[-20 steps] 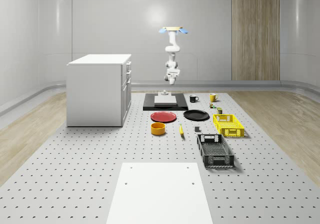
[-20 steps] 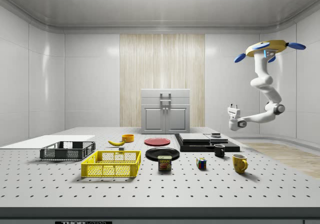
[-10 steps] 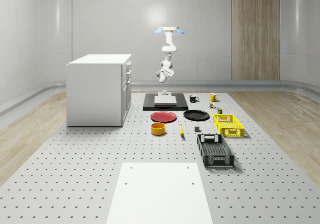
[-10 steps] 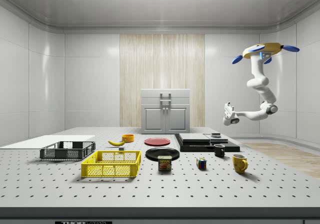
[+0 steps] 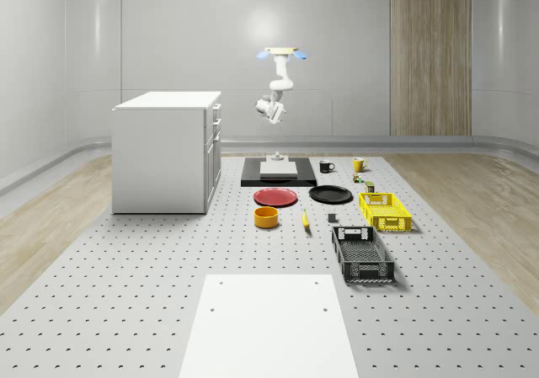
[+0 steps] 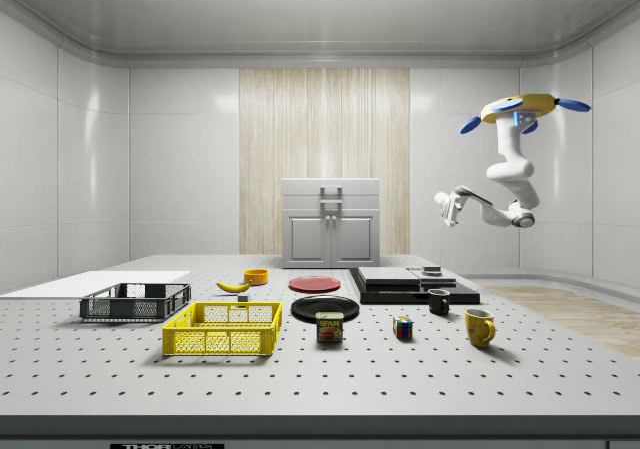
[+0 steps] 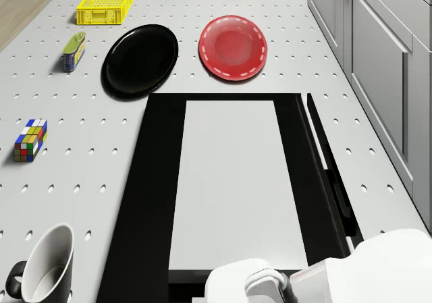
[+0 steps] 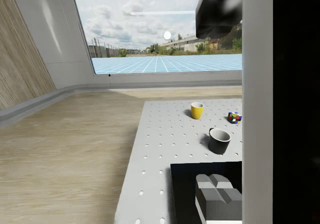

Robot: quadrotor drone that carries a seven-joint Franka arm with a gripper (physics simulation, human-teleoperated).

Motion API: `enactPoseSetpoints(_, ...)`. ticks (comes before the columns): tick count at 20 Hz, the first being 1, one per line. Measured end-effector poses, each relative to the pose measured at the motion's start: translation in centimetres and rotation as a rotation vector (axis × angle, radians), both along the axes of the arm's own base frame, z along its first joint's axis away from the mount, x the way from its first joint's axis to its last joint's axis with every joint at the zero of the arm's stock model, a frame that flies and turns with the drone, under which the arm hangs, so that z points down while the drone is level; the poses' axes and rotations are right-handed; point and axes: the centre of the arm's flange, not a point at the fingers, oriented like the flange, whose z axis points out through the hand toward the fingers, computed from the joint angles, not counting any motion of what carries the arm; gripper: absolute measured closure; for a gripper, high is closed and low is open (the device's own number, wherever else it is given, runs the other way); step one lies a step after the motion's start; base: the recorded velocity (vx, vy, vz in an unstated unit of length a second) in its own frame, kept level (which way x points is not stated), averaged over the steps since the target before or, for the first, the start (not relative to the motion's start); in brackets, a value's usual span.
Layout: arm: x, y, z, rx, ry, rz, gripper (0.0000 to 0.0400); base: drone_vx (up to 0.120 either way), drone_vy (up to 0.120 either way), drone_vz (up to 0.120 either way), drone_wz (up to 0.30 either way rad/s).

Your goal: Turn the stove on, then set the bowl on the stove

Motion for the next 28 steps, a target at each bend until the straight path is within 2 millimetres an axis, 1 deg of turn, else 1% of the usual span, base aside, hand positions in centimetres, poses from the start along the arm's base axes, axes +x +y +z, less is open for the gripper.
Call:
enactPoseSetpoints(2,0.1,-1.8,-1.8,-0.253,0.001,-0.009,0.0000,0.120,0.000,-0.120,0.000)
enactPoseSetpoints(4,0.1,-3.3,-2.8,-0.446,0.002,-0.016,0.0000,0.120,0.000,-0.120,0.000)
enactPoseSetpoints(6,0.1,-4.6,-3.4,-0.587,0.004,-0.020,0.0000,0.120,0.000,-0.120,0.000)
enactPoseSetpoints(9,0.1,-5.9,-3.8,-0.725,0.006,-0.023,0.0000,0.120,0.000,-0.120,0.000)
enactPoseSetpoints(14,0.1,-7.1,-4.0,-0.841,0.009,-0.026,0.0000,0.120,0.000,-0.120,0.000)
enactPoseSetpoints(20,0.1,-7.6,-4.0,-0.893,0.011,-0.026,0.0000,0.120,0.000,-0.120,0.000)
enactPoseSetpoints(23,0.1,-7.7,-4.0,-0.904,0.011,-0.026,0.0000,0.000,0.000,-0.120,0.000)
enactPoseSetpoints(26,0.1,-7.7,-4.0,-0.911,0.011,-0.026,0.0000,0.000,-0.120,-0.120,0.000)
enactPoseSetpoints(28,0.1,-7.8,-4.0,-0.914,0.012,-0.026,0.0000,0.020,-0.040,-0.120,0.000)
